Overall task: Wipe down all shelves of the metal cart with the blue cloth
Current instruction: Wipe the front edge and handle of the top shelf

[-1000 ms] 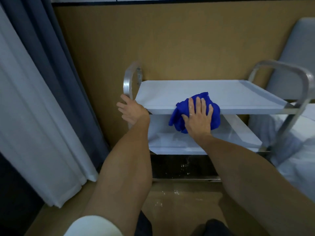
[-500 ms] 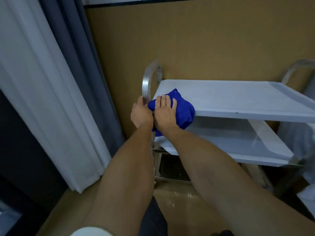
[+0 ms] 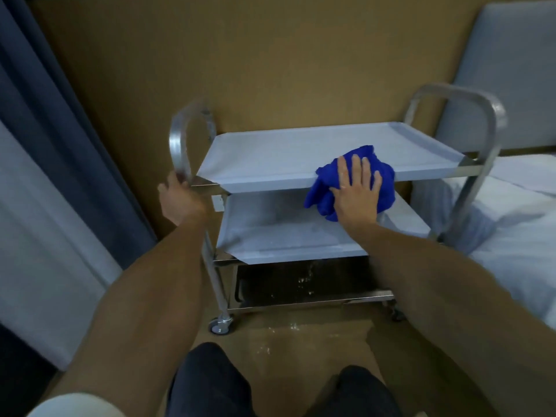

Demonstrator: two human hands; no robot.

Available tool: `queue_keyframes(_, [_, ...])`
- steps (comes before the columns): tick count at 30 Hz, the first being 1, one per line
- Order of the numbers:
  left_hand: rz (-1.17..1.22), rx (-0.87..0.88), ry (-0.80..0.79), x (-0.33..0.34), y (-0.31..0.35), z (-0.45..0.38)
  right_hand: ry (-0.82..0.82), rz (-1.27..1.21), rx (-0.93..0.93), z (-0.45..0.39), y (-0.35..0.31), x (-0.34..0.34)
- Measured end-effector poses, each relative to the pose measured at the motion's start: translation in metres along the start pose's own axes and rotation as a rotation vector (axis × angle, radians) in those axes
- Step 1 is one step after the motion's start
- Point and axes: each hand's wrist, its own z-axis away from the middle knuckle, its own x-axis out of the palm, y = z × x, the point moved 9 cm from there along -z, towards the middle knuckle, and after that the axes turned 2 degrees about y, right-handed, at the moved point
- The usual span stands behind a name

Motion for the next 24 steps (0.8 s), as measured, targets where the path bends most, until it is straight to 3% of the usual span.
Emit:
queue_keyframes(4, [-0.113, 0.106, 0.141, -0.004, 0.029, 0.021, -0.009, 0.013, 0.078, -0.007, 0.045, -0.002])
queue_keyframes(7, [-0.138, 0.274, 0.037, 0.016, 0.065, 0.045, 0.019, 0.001, 0.149, -0.004, 0.026, 0.001])
queue_keyframes(11, [-0.125, 0.414, -0.104, 0.049, 0.109, 0.075, -0.032, 0.007, -0.020, -0.009, -0.040, 0.000])
queue_keyframes(15, [-0.139, 0.416, -0.145, 0.079, 0.143, 0.098, -0.008, -0.061, -0.150, -0.009, -0.080, -0.002])
queue_keyframes(19, [-0.124, 0.410, -0.109, 0.102, 0.179, 0.114, 0.053, -0.102, -0.147, -0.019, -0.022, 0.001])
queue_keyframes(24, [-0.111, 0.533, -0.070, 0.140, 0.225, 0.140, 0.244, -0.204, 0.199, -0.023, 0.122, 0.009])
